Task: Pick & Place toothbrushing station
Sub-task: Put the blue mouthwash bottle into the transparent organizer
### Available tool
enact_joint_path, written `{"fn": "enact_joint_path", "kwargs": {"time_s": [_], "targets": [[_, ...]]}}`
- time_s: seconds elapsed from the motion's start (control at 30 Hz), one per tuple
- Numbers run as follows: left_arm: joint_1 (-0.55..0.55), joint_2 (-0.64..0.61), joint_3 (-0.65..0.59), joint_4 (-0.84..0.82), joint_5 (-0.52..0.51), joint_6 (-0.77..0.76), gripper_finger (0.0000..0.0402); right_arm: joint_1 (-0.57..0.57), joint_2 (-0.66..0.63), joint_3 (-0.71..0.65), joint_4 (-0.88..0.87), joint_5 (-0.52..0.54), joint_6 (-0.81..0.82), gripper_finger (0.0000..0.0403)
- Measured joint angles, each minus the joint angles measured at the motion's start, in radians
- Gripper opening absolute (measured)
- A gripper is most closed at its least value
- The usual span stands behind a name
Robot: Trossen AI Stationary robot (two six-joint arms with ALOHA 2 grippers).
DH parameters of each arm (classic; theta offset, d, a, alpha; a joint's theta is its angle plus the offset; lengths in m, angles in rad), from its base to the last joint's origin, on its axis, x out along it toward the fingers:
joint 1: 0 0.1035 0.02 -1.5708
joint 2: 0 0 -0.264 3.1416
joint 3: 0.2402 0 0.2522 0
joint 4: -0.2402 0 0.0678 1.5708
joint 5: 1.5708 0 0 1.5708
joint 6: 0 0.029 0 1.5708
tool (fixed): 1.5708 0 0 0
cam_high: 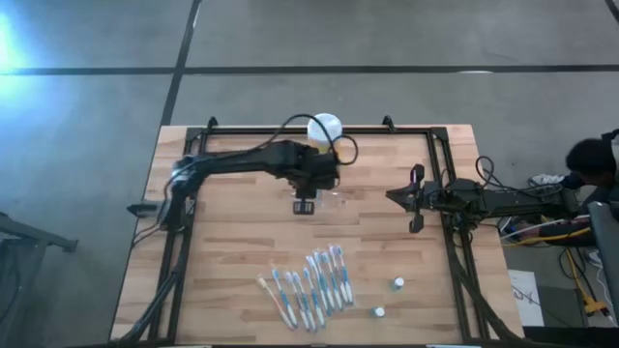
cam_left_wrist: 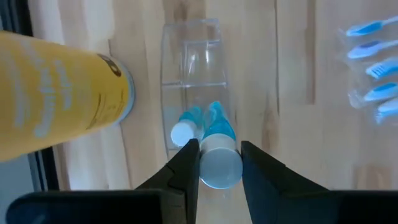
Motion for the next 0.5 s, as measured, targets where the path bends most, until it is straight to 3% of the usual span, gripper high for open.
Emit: {"fn": "enact_joint_path", "kwargs": {"time_s": [0.23,0.5], "targets": [[0.031,0.07,0.069,-0.024,-0.003,-0.011,0.0093,0.0,0.0,0.0,0.0,0.0,-0.001,0.0034],[0.049,0.075,0.018,-0.022,0.003,-0.065,0.0093,0.0,0.0,0.0,0.0,0.0,-0.001,0.0034]]}}
